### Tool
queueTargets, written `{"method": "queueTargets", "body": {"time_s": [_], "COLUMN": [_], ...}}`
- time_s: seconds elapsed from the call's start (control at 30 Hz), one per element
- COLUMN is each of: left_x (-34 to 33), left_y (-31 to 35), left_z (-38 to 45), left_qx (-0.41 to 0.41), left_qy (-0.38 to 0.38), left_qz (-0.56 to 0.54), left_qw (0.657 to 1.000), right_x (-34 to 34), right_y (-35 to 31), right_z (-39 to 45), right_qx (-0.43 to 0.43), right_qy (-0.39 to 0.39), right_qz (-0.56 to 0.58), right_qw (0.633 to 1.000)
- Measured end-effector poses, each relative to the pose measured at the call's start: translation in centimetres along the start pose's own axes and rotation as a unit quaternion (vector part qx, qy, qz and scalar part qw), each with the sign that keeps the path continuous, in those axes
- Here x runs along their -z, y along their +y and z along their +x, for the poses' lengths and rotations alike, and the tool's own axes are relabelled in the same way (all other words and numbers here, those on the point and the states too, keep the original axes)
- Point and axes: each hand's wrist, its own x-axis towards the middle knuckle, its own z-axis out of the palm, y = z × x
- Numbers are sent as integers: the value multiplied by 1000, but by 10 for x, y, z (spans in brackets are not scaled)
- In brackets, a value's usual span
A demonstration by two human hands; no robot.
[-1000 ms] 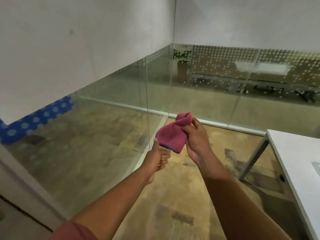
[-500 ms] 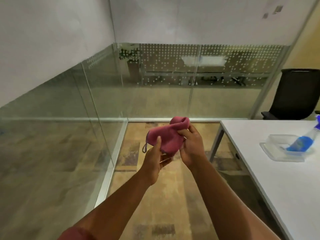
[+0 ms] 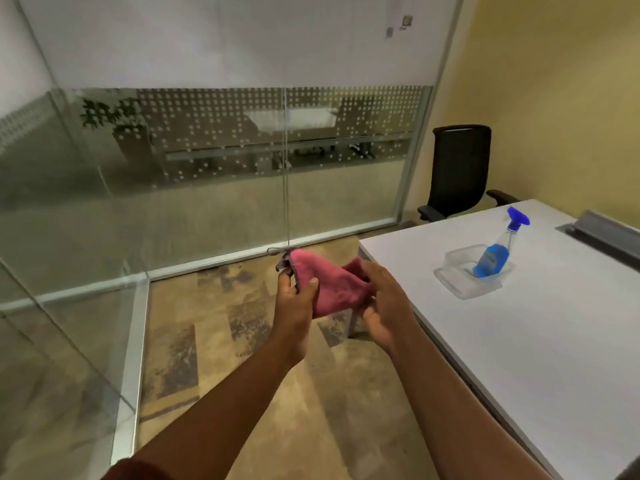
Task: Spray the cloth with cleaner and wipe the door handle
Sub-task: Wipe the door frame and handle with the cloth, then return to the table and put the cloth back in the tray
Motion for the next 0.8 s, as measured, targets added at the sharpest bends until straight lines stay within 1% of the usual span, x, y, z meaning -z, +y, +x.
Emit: {"method": "queueTargets", "body": {"time_s": [0.1, 0.27, 0.37, 0.43, 0.57, 0.7, 0.8], "left_x": [-17, -53, -81, -104, -155, -199, -227], "left_y": [-10, -23, -27, -30, -38, -44, -50], "left_z": [29, 77, 110, 131, 171, 207, 233], "left_qx": [18, 23, 23, 26, 41, 87, 121], "left_qy": [-26, -52, -68, -83, -108, -145, -170], "left_qz": [15, 25, 29, 38, 53, 54, 49], "left_qw": [999, 998, 997, 996, 992, 984, 977], "right_x": [17, 44, 68, 87, 124, 160, 183], "right_y": [-4, -17, -29, -36, -51, -60, -62], "right_z": [24, 69, 103, 127, 173, 209, 231], "right_qx": [-12, -19, -44, -72, -112, -140, -151], "right_qy": [35, 58, 76, 86, 114, 119, 148], "right_qz": [16, 36, 36, 64, 156, 245, 267], "right_qw": [999, 997, 995, 992, 975, 952, 940]}}
